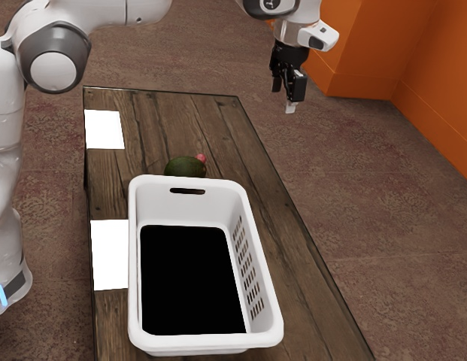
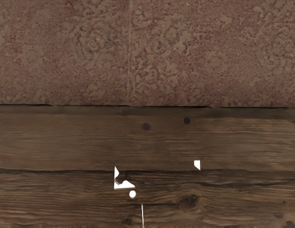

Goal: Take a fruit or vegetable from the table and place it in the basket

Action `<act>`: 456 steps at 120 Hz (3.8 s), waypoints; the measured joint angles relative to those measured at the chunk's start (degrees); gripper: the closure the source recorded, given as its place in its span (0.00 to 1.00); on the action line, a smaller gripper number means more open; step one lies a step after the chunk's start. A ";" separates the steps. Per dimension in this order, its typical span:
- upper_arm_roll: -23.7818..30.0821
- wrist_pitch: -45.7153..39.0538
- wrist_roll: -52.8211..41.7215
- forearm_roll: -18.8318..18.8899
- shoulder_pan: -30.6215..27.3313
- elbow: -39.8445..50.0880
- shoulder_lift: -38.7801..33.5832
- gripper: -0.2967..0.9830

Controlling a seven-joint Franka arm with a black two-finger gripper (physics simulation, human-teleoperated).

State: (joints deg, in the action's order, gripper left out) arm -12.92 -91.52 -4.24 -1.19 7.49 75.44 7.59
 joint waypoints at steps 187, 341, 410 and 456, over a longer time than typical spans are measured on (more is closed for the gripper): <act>-5.26 -7.24 -26.87 -5.98 -1.47 41.55 -16.44 0.23; -3.96 -13.19 -31.03 -6.44 -5.32 50.62 -14.85 0.34; 2.08 -6.07 -28.58 -6.00 20.58 47.24 -29.23 0.45; 3.32 -7.61 -26.03 -7.35 21.59 47.37 -27.28 0.26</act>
State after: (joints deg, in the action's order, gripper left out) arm -9.59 -99.13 -30.27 -8.54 29.08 122.81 -19.69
